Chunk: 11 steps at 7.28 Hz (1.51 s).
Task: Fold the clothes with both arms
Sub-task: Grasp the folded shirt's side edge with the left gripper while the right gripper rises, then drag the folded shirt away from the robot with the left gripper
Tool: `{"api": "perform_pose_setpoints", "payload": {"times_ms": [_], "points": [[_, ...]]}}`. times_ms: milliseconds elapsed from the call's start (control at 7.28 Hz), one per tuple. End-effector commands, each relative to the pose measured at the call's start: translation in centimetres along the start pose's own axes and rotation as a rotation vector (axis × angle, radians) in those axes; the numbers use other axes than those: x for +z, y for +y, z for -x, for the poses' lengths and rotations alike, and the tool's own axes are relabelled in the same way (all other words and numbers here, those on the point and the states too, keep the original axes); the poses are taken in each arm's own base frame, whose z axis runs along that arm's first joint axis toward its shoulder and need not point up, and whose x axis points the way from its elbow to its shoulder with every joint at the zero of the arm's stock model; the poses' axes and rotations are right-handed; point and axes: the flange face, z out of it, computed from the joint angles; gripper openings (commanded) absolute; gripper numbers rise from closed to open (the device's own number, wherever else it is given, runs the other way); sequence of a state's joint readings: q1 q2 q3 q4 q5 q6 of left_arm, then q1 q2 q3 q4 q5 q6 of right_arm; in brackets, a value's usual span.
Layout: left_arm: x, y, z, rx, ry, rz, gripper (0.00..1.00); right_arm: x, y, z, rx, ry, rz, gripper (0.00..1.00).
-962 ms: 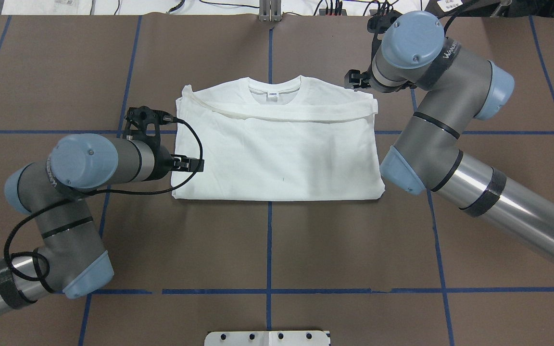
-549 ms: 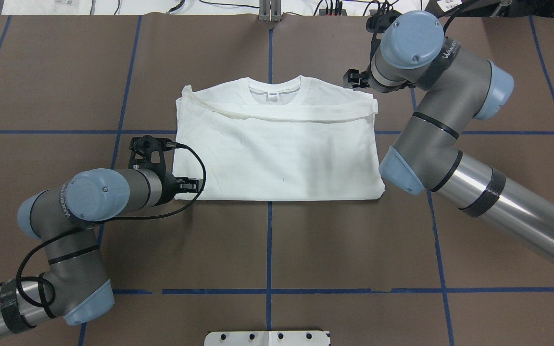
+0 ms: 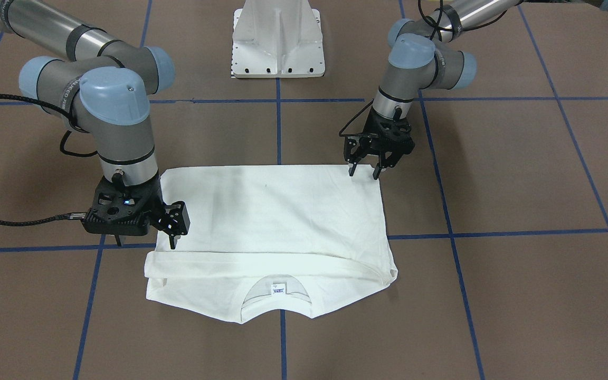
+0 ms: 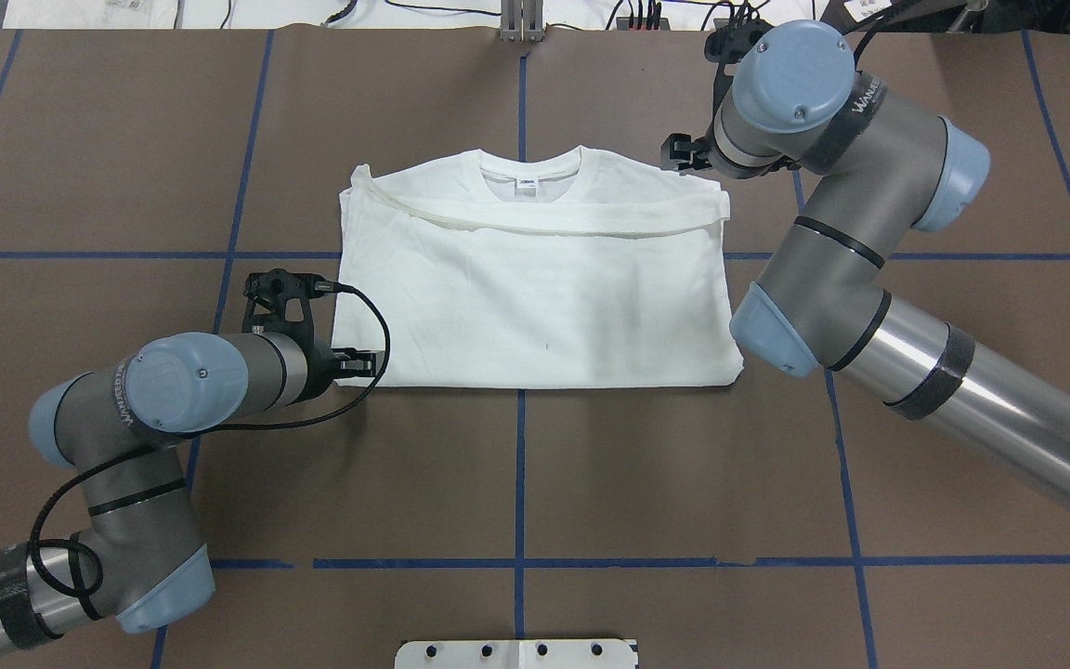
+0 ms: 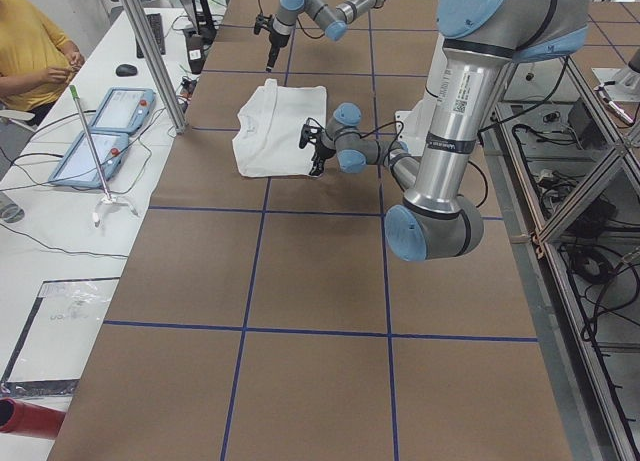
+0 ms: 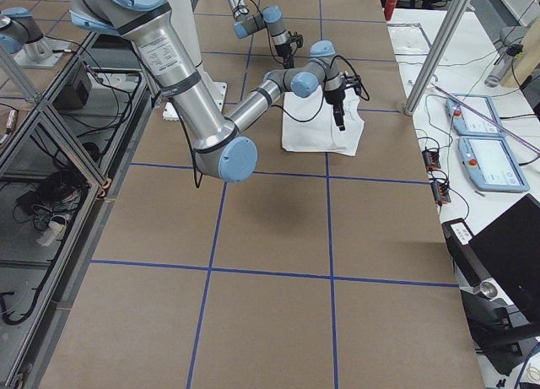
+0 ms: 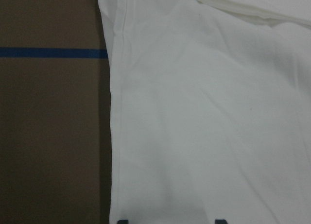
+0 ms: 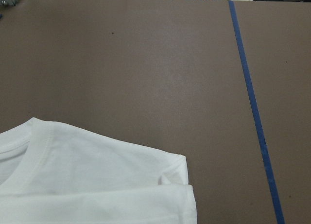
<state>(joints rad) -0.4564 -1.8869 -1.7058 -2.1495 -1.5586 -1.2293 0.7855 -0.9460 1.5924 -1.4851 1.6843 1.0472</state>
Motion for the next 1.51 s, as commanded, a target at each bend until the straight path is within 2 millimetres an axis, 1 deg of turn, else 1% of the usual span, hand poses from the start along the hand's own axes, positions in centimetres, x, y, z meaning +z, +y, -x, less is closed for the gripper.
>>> {"api": "perform_pose_setpoints", "payload": {"times_ms": [0,137,275,412,549,824,962,1099,1236,1374], "points": [[0.2,0.5,1.2,0.003,-0.016,0.006,0.68,-0.2,0.0,0.1,0.0,-0.003,-0.003,1.0],[-0.1,0.4,0.9,0.0,-0.008,0.003,0.67,-0.1,0.0,0.0,0.0,0.001,-0.007,1.0],[-0.5,0.2,0.4,-0.005,0.004,-0.001,0.42,-0.1,-0.1,-0.1,0.0,0.005,-0.014,1.0],[-0.7,0.2,0.1,-0.003,0.011,0.0,0.04,-0.4,-0.1,-0.1,0.001,0.002,-0.018,1.0],[-0.6,0.2,0.2,-0.003,0.008,0.001,0.0,-0.1,0.0,-0.2,0.001,0.006,-0.015,1.0],[-0.6,0.4,0.4,-0.001,0.006,0.001,0.0,-0.1,0.1,-0.1,-0.001,0.005,-0.016,1.0],[-0.8,0.1,0.5,0.0,0.007,-0.005,0.0,-0.1,0.1,-0.1,-0.001,0.005,-0.016,1.0],[-1.6,-0.2,0.5,0.011,0.013,-0.006,0.0,-0.1,0.2,0.0,-0.002,0.004,-0.014,1.0],[-1.9,-0.4,2.1,0.096,-0.003,-0.01,0.0,-0.2,0.3,0.2,0.002,0.0,-0.013,1.0],[-2.3,-4.2,4.7,0.197,-0.046,-0.062,0.0,-0.1,0.3,0.2,0.002,0.001,-0.013,1.0]]}}
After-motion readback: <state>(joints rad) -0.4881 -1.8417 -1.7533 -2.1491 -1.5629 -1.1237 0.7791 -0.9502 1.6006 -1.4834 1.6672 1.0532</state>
